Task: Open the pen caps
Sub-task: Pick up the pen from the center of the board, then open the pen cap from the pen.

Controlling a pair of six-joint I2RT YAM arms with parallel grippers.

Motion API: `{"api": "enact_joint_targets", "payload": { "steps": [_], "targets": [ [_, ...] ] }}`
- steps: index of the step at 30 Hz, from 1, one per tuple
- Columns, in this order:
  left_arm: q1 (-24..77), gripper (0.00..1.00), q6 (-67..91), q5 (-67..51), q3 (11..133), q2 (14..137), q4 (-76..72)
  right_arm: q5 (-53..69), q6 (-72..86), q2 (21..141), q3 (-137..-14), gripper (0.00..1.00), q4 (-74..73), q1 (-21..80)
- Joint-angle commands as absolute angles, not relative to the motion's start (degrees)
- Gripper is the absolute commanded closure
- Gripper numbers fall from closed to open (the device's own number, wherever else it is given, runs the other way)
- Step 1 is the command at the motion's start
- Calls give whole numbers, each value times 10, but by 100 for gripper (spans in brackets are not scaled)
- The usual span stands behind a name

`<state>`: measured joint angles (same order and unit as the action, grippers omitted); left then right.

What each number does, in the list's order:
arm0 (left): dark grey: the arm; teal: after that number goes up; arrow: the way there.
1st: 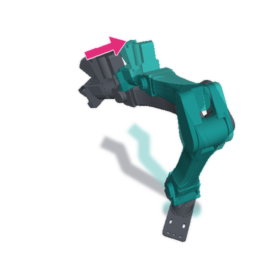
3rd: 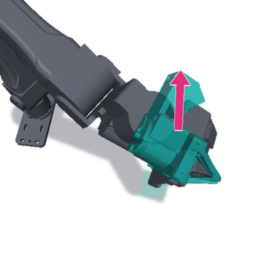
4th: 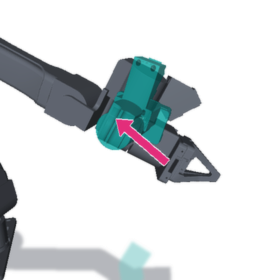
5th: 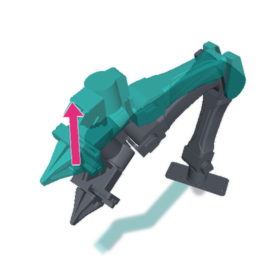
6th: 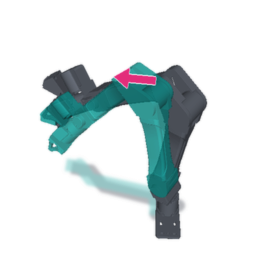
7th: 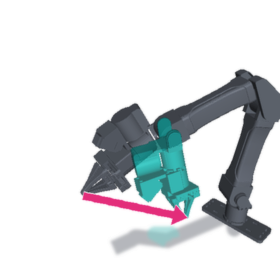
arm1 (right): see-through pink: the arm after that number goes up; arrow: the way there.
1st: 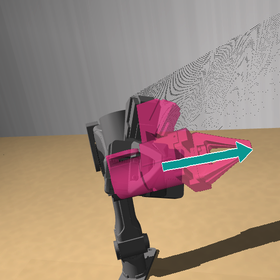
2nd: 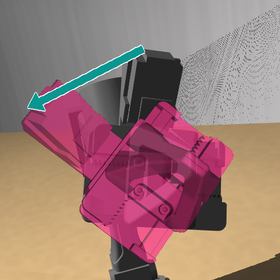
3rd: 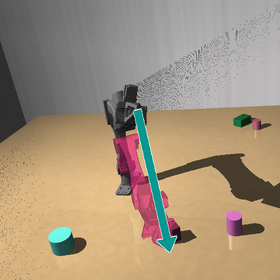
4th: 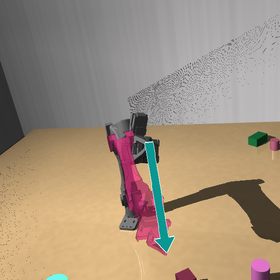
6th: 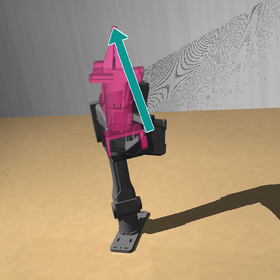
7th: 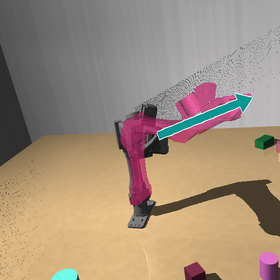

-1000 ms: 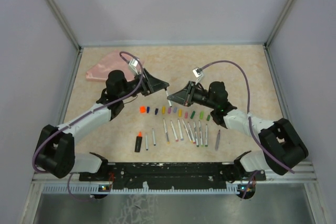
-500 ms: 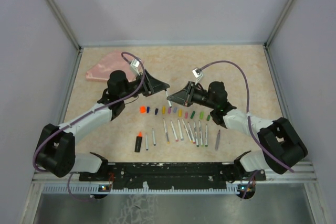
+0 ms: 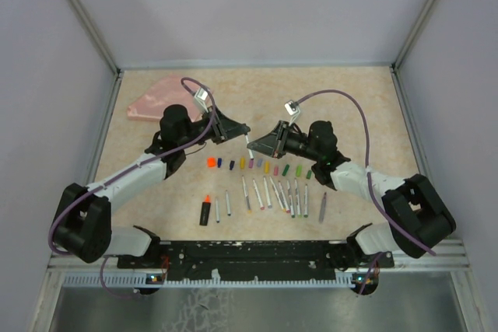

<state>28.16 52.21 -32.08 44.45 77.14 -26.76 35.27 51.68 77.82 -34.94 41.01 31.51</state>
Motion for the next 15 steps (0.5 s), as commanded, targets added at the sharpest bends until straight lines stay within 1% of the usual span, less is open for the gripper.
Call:
{"api": "enact_joint_targets", "payload": {
  "steps": [1,2,3,5,6,7,8,10,15],
  "targets": [
    [286,100,518,-335,456,768,-284,356,519,764,-362,100,430,319],
    [286,100,519,-336,455,768,-287,358,520,763,-361,100,432,320],
    [286,100,520,-337,453,767,-290,358,524,762,-359,94,436,319],
    [286,100,521,-337,451,763,-297,356,529,759,-356,72,440,319],
    [287,100,522,-338,450,762,-300,354,530,757,-355,63,440,319],
    [287,100,522,-339,449,761,-303,352,532,754,-354,57,440,319],
    [287,100,522,-341,448,760,-307,349,533,752,-355,53,439,319],
    [290,100,524,-345,446,760,-316,348,536,751,-356,50,437,319],
    [296,100,527,-350,445,763,-327,355,542,755,-358,50,443,320]
  ]
}}
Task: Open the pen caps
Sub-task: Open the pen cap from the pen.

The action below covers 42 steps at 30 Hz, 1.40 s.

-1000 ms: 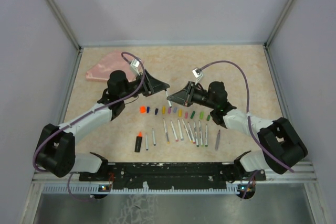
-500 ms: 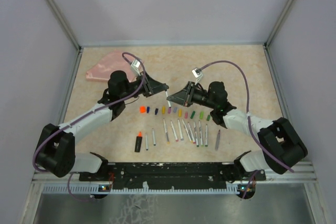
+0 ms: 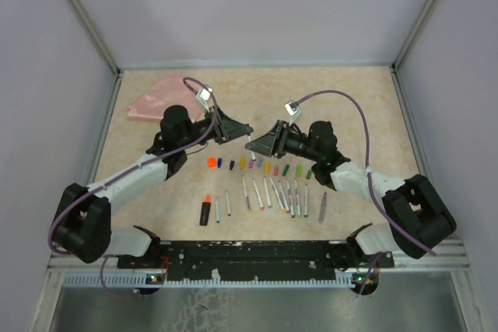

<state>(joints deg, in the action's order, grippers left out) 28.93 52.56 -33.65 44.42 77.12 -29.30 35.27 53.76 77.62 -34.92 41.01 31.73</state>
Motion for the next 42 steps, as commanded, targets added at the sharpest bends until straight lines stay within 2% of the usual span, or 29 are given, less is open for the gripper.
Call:
{"api": "enact_joint_targets", "payload": {
  "steps": [1,10,12,14,22,35,39,42],
  "targets": [
    [297,100,527,-350,445,764,-328,358,542,756,-359,51,444,321],
    [298,100,527,-348,449,767,-334,368,543,761,-367,73,440,329],
    [299,100,526,-347,449,769,-337,370,543,761,-367,83,440,329],
    [298,100,522,-346,452,771,-340,372,546,761,-366,100,442,329],
    [268,100,459,-264,499,779,-344,378,566,759,-351,100,459,333],
    [200,100,466,-174,655,850,-358,370,559,728,-326,100,436,355],
    [192,100,465,-183,664,843,-352,343,535,699,-321,100,383,355],
    [191,100,459,-212,648,824,-329,284,472,658,-330,100,260,355]
  ]
}}
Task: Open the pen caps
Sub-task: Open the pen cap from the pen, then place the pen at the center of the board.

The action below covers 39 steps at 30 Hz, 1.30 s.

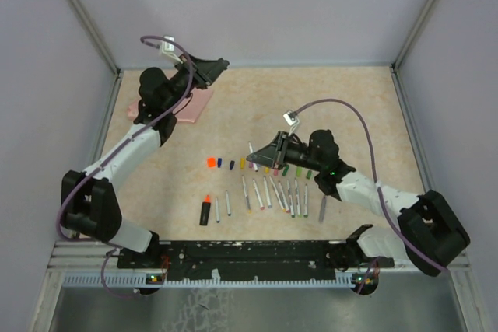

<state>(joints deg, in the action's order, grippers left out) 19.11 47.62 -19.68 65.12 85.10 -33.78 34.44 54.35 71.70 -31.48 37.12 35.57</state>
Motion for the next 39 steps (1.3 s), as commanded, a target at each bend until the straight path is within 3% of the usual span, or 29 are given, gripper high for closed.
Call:
{"api": "enact_joint_targets", "payload": {
  "steps": [1,8,14,22,39],
  "targets": [
    [191,100,458,-222,636,814,-324,257,448,641,-335,100,210,356],
    [191,100,456,-264,508,721,-295,26,377,508,-330,100,-97,354],
    [191,100,472,-277,405,652,-280,-110,458,429,-317,100,-311,354],
    [191,100,497,-297,349,619,-283,-211,603,440,-315,100,-521,354],
    [191,100,505,-324,335,597,-280,-339,694,589,-328,100,-590,354]
  ]
}}
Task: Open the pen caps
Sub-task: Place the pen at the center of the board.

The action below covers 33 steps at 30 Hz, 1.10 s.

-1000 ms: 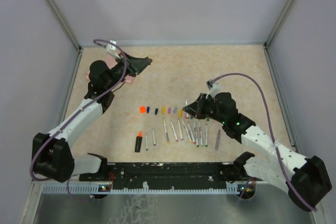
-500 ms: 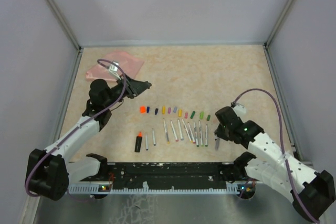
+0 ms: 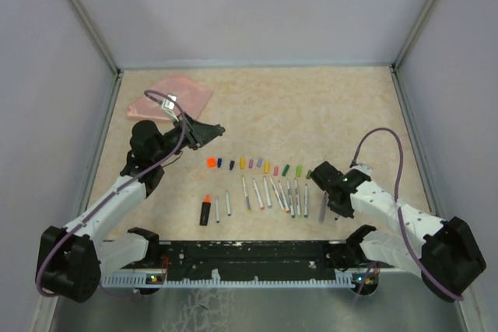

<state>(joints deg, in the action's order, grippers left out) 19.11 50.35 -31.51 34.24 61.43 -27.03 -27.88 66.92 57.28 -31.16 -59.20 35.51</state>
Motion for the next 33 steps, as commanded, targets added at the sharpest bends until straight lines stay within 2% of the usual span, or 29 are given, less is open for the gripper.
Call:
{"api": "enact_joint_targets", "payload": {
  "steps": [1,8,15,33],
  "targets": [
    [191,100,504,-324,333,595,-279,-340,693,588,-325,100,-583,355],
    [190,100,504,-323,324,593,-279,-330,665,577,-295,98,-523,354],
    [191,100,506,-325,323,601,-290,-326,666,592,-283,84,-508,353],
    [191,100,506,-326,327,608,-292,-306,645,593,-272,78,-473,343]
  ]
}}
